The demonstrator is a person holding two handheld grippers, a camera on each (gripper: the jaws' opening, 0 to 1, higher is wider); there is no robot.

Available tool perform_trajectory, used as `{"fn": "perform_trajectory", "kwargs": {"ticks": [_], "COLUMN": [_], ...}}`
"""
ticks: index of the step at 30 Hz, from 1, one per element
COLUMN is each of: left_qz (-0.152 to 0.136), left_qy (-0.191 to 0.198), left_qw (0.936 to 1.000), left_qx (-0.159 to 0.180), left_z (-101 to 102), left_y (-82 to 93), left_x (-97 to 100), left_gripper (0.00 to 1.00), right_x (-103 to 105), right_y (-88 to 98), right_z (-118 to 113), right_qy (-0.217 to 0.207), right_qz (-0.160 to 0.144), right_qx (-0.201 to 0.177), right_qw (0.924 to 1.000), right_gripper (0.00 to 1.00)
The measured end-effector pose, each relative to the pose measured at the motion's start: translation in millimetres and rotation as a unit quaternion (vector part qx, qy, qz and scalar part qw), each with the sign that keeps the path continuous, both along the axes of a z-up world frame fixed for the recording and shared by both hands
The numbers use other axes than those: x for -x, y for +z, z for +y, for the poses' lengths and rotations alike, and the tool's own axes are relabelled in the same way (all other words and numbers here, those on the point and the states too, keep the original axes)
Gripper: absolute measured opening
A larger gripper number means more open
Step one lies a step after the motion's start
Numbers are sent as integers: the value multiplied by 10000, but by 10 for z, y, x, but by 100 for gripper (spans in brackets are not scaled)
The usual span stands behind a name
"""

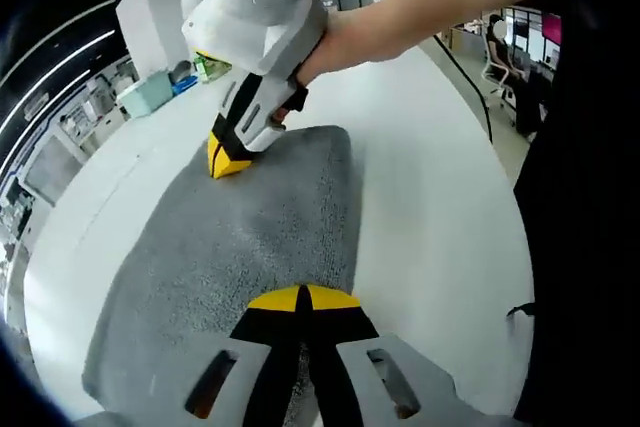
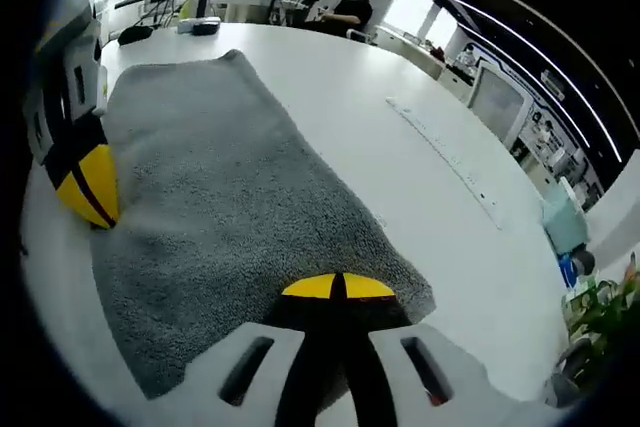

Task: Fold the towel on the table until its edges align and the towel forms a compact rectangular stack.

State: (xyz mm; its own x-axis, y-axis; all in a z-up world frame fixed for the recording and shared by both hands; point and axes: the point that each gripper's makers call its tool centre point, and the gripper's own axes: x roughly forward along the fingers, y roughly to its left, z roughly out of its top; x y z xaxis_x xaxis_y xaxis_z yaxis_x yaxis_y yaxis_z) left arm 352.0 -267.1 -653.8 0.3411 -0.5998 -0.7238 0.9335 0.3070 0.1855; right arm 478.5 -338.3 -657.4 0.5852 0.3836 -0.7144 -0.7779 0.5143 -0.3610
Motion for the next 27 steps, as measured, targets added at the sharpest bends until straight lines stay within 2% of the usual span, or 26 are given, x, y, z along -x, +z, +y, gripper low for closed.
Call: {"fn": "perform_trajectory", "kwargs": {"ticks": [5,9,16,19,23,27], "left_qz": [-89,-179,-345,-516,-584,-516], "left_qy": [208,340,484,468,506,604], "left_qw": [9997,9992,9974,9963,9954,9954], "left_qx": [-78,-116,-414,-502,-568,-536], "left_z": [82,128,167,203,252,293], "left_y": [5,2,0,-3,6,8], "left_x": [96,179,306,376,464,500], "left_gripper": [1,1,1,1,1,1], "right_x": [155,309,522,616,732,829], "right_y": [-1,-7,-18,-31,-38,-43], "right_z": [-9,-18,-76,-86,-87,-87], "right_qy": [47,307,423,495,582,526], "right_qz": [104,127,278,348,650,979], "right_qx": [131,457,820,1010,1236,1376], "right_qw": [9998,9984,9953,9930,9885,9842], "right_gripper": [0,0,0,0,0,0]}}
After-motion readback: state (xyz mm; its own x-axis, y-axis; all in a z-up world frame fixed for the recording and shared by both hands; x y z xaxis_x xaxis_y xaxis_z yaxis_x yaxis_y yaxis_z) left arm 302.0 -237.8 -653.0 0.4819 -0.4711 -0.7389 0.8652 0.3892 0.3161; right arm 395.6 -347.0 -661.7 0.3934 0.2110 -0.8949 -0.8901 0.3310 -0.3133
